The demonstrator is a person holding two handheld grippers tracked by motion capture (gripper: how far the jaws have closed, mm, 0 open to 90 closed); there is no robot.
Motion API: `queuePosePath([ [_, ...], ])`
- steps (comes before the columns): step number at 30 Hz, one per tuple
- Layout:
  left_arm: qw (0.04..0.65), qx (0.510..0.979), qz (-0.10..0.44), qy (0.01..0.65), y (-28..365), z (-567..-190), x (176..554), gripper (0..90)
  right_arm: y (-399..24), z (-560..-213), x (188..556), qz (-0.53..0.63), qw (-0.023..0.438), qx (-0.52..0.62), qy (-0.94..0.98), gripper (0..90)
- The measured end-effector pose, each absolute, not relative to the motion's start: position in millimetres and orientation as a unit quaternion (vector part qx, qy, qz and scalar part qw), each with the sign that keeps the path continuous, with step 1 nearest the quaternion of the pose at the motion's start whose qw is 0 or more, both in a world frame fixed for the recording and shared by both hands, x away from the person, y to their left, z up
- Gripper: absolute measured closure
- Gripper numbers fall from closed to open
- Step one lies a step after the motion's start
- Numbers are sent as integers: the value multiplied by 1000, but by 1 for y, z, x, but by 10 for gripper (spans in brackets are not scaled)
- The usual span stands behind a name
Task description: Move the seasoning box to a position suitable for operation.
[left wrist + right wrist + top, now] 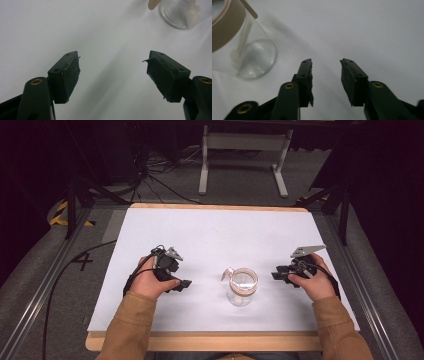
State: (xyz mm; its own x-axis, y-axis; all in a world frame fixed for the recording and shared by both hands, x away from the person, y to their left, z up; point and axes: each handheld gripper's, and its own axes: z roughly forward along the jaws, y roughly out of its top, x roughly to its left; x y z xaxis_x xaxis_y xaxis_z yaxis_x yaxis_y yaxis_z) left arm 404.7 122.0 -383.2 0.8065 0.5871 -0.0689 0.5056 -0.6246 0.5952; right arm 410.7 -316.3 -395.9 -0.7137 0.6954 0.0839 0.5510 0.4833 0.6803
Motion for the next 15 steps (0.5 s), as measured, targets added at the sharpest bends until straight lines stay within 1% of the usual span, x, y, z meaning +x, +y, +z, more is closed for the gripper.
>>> queuePosePath([
  [2,304,898,79,308,121,-381,405,283,-320,-393,406,365,103,360,852,688],
  [3,309,897,84,304,122,-380,405,340,-322,-391,405,368,102,361,851,693],
  [5,322,893,84,303,124,-375,406,389,-323,-389,402,376,101,359,848,724],
  [7,324,897,59,295,125,-371,406,532,-322,-387,399,379,109,351,850,766],
  [8,324,897,59,295,125,-371,406,581,-322,-387,399,379,109,351,850,766],
  [9,327,898,35,291,124,-369,405,581,-322,-387,398,380,110,345,851,777],
  [10,331,899,28,285,122,-367,404,648,-321,-386,396,381,110,342,852,798],
  [11,342,896,23,281,119,-364,402,707,-320,-386,394,378,112,340,854,840],
  [12,349,895,21,278,116,-363,402,737,-319,-387,393,374,109,339,856,867],
  [13,349,895,21,278,116,-363,402,777,-319,-387,393,374,109,339,856,867],
  [14,352,896,15,271,114,-362,401,777,-319,-387,392,371,106,338,859,897],
  [15,355,896,12,266,112,-361,400,817,-318,-386,390,369,101,336,860,900],
])
